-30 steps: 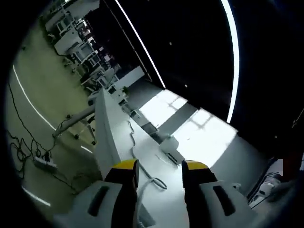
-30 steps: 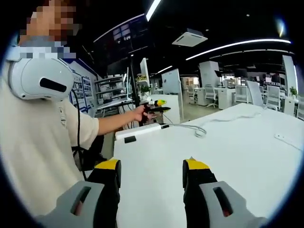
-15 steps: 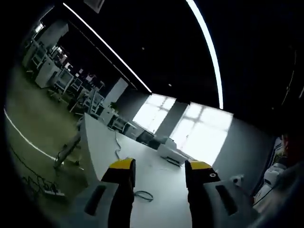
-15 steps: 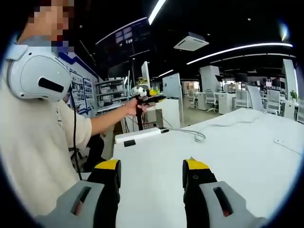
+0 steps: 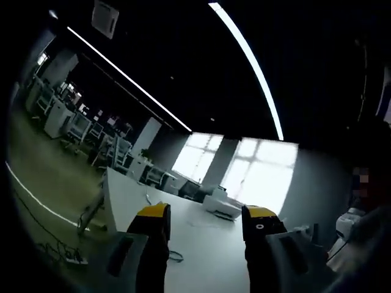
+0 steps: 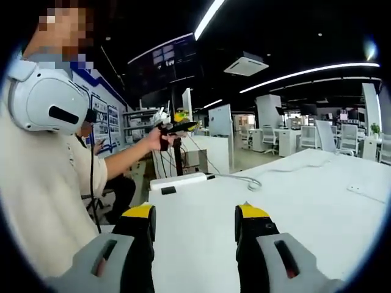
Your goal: Pick up the power strip scattered on the table, fix it on the side mounting bracket of the table, and press the switch
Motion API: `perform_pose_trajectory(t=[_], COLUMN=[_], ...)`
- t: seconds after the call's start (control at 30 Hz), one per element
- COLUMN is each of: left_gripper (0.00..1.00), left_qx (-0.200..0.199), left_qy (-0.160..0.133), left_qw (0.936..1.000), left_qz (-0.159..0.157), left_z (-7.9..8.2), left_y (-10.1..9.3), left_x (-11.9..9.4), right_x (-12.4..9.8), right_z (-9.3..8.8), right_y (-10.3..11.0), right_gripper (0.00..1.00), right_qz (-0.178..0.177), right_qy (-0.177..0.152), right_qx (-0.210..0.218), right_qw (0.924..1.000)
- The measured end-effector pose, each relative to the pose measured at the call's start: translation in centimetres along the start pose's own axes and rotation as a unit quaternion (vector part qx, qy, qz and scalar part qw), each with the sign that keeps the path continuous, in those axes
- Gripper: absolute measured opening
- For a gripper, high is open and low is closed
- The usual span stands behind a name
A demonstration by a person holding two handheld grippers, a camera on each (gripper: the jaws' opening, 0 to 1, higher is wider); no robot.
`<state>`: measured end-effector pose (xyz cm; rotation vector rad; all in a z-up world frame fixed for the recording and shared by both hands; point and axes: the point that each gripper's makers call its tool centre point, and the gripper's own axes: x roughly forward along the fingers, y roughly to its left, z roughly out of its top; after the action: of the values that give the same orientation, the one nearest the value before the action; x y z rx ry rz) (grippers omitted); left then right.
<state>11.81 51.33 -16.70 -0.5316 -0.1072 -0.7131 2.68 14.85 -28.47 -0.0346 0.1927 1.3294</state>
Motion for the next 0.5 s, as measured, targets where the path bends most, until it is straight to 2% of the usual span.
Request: perform_pose_trajectory(t=[0.37, 0.5], left_gripper=[0.52, 0.52], left_qx=[0.031, 0.058], left_qy=[-0.021, -0.020], left_qw=[0.9992, 0.9976], left_qz=[0.010, 0.029], left_z=[-0.8, -1.1], left_y=[-4.9, -6.1], left_x=[-2.7, -3.6], right_x=[-3.7, -5.4], right_z=[0.6, 0.6], right_y=[0.7, 0.8], right_gripper=[0.49, 0.49], right_qz=[-0.032, -0.049], right_qy=[-0.020, -0.027], right_qx=[-0.018, -0.023], right_qw=[0.9991, 0.9982])
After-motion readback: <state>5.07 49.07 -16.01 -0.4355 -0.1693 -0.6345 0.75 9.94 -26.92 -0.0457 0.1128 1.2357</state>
